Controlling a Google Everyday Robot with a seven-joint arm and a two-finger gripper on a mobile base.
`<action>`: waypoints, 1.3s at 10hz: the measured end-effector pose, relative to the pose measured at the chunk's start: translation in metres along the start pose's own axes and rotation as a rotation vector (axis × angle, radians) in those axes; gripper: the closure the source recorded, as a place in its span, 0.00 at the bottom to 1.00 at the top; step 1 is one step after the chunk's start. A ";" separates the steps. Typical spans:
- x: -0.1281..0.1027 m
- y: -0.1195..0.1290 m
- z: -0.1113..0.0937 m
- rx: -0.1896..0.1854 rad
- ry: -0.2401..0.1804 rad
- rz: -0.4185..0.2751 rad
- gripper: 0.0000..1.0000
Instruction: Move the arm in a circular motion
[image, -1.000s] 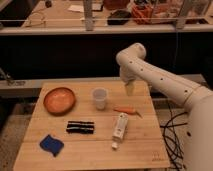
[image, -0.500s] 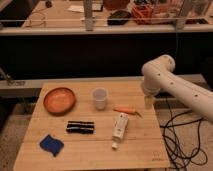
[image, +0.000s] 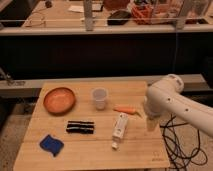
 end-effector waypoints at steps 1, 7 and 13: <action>-0.024 0.009 -0.003 -0.007 -0.012 -0.025 0.20; -0.176 0.025 -0.016 -0.025 -0.106 -0.227 0.20; -0.298 -0.041 -0.004 -0.001 -0.102 -0.459 0.20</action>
